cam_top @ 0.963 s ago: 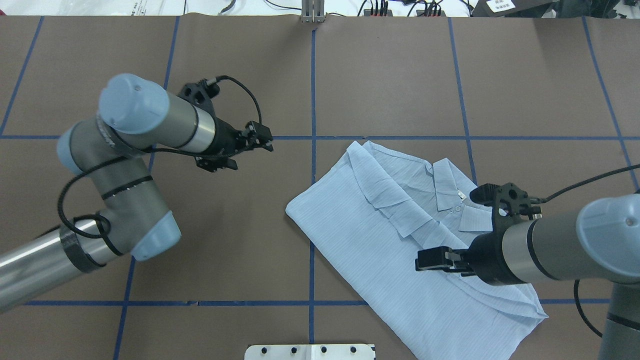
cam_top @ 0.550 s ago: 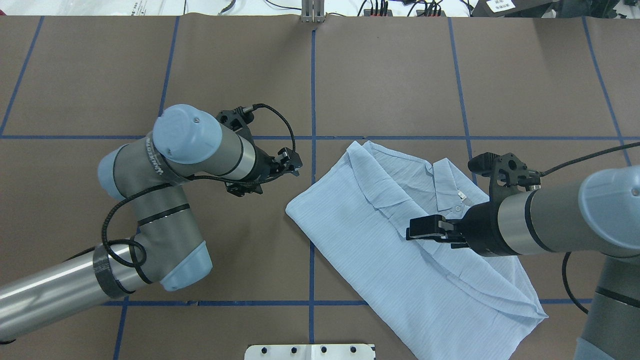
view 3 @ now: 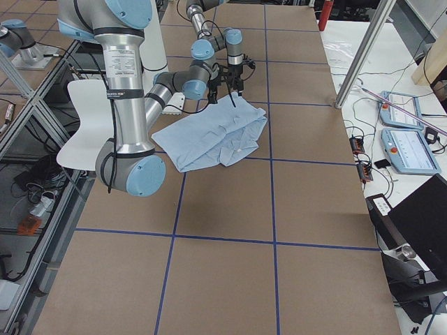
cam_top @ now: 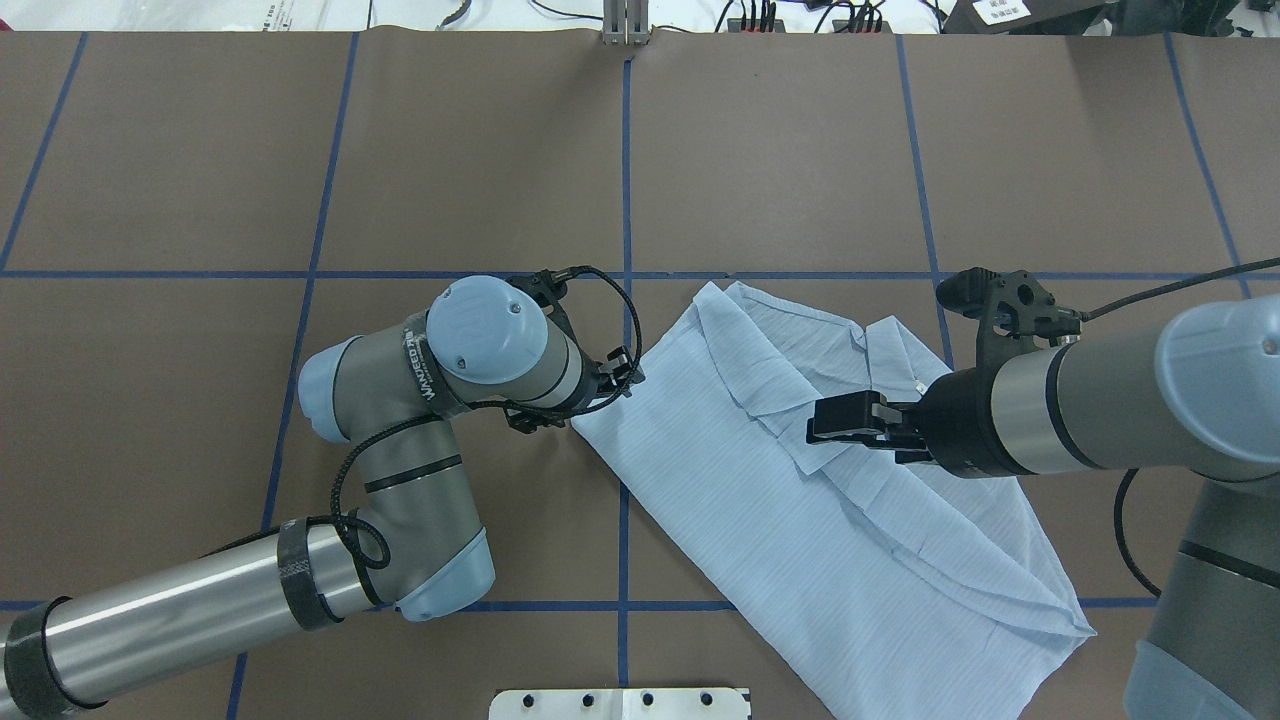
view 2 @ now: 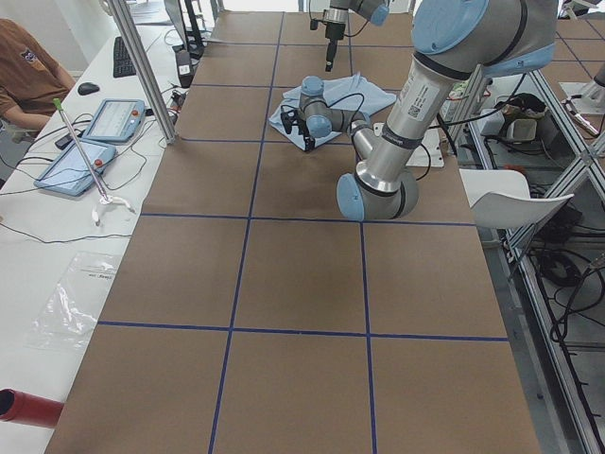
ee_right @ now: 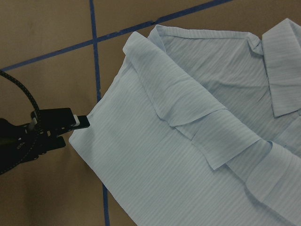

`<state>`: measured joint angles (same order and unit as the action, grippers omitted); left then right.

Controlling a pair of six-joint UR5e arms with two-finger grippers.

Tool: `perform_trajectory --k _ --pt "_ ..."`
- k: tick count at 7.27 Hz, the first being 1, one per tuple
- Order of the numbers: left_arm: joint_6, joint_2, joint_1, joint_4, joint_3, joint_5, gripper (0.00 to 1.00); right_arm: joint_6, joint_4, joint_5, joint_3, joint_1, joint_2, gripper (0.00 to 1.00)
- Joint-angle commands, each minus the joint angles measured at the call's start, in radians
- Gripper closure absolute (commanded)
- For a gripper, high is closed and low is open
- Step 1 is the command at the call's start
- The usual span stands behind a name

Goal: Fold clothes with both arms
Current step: 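Move the left gripper to the shirt corner farthest from the right gripper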

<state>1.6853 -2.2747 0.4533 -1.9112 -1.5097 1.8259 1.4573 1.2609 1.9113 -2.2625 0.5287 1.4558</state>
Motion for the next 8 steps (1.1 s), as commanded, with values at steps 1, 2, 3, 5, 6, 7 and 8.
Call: perform_trajectory --k 1,2,3,5,6,7,8 --pt "0.001 0.003 -0.005 0.041 -0.007 -0.002 0.17 0.0 0.0 0.0 0.003 0.002 0.0 0.0" --pt "0.001 0.004 -0.015 0.04 -0.004 -0.002 0.3 0.0 0.0 0.0 0.003 0.004 0.0 0.0" --pt "0.001 0.004 -0.015 0.04 -0.003 0.0 0.49 0.0 0.0 0.0 0.003 0.007 0.0 0.0" --pt "0.001 0.003 -0.015 0.04 -0.007 0.007 0.97 0.0 0.0 0.0 0.003 0.014 0.001 0.0" --pt "-0.007 0.004 -0.015 0.041 -0.013 0.015 1.0 0.0 0.002 0.0 0.004 0.016 0.003 0.0" --pt "-0.009 0.006 -0.015 0.043 -0.027 0.05 1.0 0.0 0.002 0.0 0.006 0.016 0.004 0.0" --pt "-0.01 0.009 -0.013 0.063 -0.056 0.058 1.0 0.0 0.002 0.0 0.006 0.02 0.006 0.0"
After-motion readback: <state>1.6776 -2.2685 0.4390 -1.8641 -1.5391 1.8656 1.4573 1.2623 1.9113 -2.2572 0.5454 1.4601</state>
